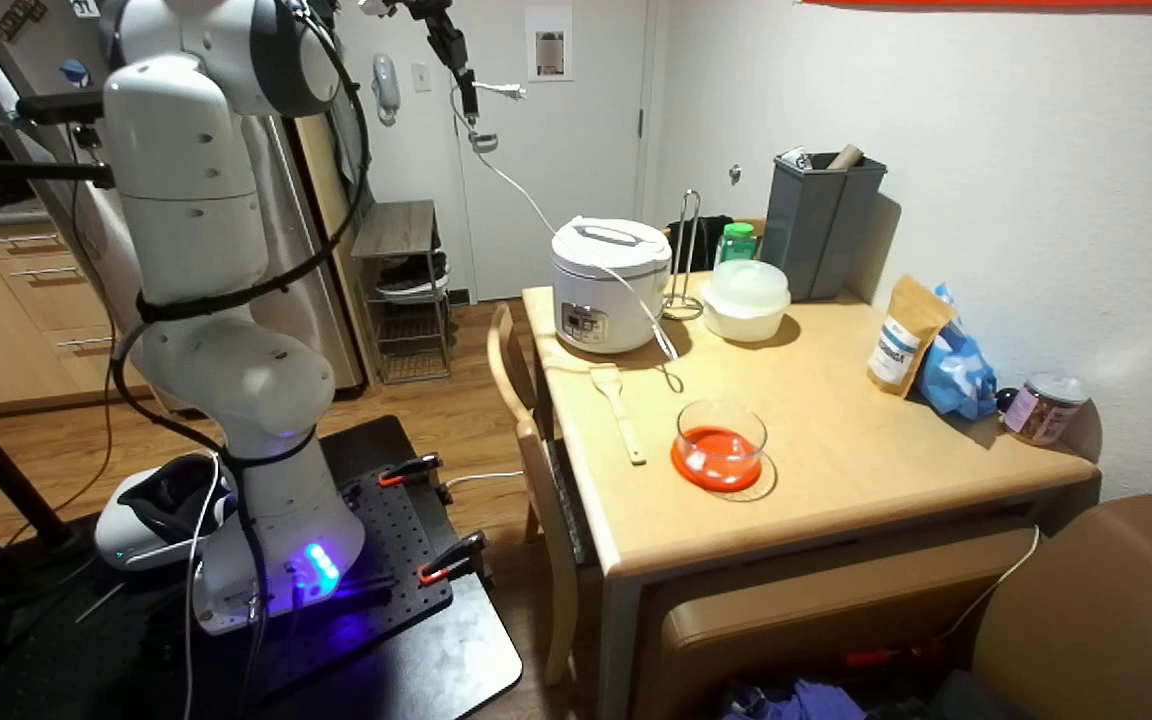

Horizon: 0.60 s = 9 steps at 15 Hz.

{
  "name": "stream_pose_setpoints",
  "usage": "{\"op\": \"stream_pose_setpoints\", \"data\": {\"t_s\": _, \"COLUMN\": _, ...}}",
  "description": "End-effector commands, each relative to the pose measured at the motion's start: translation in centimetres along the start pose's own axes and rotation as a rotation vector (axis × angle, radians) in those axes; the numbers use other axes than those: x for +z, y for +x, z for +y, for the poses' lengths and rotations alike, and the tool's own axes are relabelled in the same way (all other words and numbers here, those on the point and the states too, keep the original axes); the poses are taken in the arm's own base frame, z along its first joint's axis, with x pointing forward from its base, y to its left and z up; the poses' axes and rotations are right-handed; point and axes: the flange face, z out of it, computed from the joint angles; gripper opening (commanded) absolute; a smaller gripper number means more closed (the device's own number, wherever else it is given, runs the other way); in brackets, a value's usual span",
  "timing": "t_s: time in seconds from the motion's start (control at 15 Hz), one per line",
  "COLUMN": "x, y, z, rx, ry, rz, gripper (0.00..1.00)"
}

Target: Put the cable for the cooker on the cooker

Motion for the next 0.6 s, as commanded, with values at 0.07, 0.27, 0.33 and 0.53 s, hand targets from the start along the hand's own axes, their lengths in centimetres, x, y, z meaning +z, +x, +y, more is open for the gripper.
{"op": "stream_pose_setpoints", "data": {"t_s": 0.07, "x": -3.5, "y": -1.3, "z": -2.3, "rx": -0.104, "ry": 0.014, "rz": 0.047, "gripper": 0.02}}
{"op": "stream_pose_setpoints", "data": {"t_s": 0.27, "x": -4.8, "y": -2.0, "z": -4.1, "rx": -0.162, "ry": 0.046, "rz": 0.072, "gripper": 0.02}}
{"op": "stream_pose_setpoints", "data": {"t_s": 0.33, "x": -5.3, "y": -2.1, "z": -4.7, "rx": -0.182, "ry": 0.060, "rz": 0.088, "gripper": 0.02}}
{"op": "stream_pose_setpoints", "data": {"t_s": 0.53, "x": -7.1, "y": -2.0, "z": -6.0, "rx": -0.214, "ry": 0.101, "rz": 0.152, "gripper": 0.02}}
